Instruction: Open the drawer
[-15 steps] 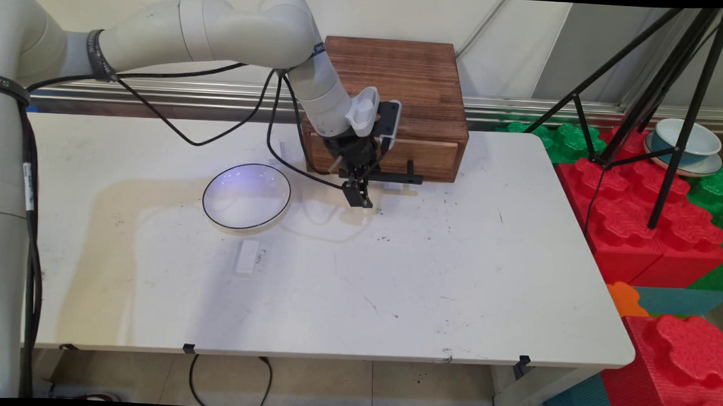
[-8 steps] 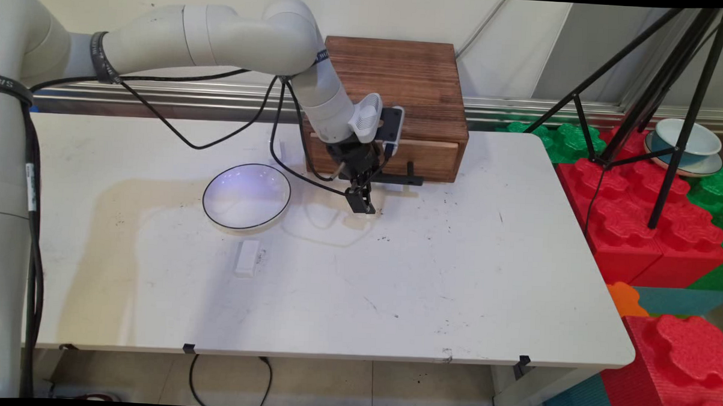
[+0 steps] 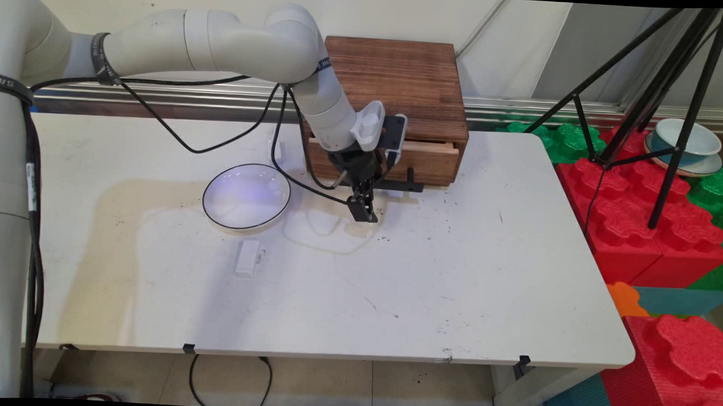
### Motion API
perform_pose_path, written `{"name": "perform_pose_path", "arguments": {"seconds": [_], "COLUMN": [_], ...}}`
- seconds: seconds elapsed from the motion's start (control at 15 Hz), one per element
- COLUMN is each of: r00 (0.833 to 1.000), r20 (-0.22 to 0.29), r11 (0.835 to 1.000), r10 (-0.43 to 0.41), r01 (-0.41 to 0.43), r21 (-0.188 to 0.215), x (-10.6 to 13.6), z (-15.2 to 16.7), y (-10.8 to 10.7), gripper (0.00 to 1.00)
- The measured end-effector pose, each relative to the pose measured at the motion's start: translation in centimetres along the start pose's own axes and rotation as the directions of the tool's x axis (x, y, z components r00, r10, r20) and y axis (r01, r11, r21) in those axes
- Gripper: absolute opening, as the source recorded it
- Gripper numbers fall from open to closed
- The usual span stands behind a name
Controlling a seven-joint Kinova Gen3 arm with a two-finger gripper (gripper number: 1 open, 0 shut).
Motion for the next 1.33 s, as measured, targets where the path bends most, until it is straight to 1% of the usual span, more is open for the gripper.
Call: {"name": "perform_pose_path", "arguments": {"seconds": [1.33], "r00": [1.000], "r20": [-0.022], "r11": [0.999], "r10": [0.011], "r01": [-0.012], "r21": [-0.046], "x": [0.7], "z": [-0.7], "y": [6.1], "gripper": [1.00]}}
